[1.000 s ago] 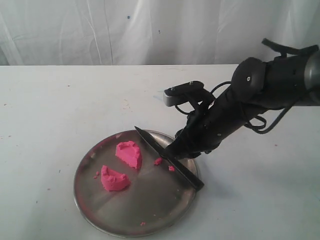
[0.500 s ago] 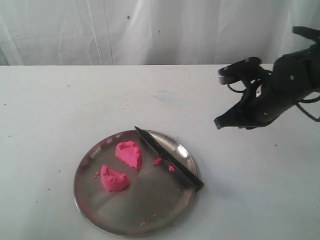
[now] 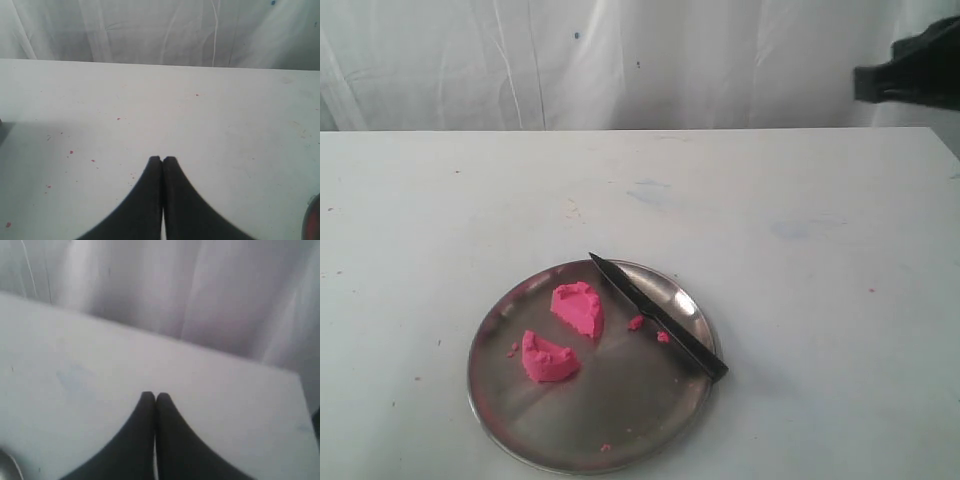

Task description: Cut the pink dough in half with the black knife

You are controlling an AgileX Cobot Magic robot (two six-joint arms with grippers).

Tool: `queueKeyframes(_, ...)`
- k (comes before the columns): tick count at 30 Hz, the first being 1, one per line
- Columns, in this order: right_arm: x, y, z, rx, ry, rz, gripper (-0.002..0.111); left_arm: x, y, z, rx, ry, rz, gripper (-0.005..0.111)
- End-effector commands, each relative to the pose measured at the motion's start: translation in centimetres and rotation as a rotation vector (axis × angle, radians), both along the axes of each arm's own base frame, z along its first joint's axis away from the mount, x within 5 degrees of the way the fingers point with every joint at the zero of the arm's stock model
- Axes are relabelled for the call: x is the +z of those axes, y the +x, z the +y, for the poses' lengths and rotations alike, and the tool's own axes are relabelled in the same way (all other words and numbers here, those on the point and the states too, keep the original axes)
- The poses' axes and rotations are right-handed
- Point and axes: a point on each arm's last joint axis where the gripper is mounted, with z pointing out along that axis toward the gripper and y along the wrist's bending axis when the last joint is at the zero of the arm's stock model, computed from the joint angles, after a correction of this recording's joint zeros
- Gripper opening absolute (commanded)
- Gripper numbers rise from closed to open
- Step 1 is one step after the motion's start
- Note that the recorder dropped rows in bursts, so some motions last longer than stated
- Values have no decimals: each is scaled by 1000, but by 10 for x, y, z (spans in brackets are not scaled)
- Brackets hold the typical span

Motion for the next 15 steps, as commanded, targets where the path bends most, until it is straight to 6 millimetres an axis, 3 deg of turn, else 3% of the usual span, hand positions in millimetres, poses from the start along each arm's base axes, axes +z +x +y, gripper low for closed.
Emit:
queueKeyframes(1,23,-61,-16,5,-54,-227,0,-2,-1,0,3,2,2,0)
queueKeyframes(8,5,-129,-35,-30,-74,-299,0,-4,-2,1,12,4,28,0)
queueKeyframes(12,-4,-156,-41,-52,36,-343,0,-4,-2,1,12,4,30,0)
queueKeyframes(15,-14,-166,-44,-83,231,-275,0,-4,-2,1,12,4,30,0)
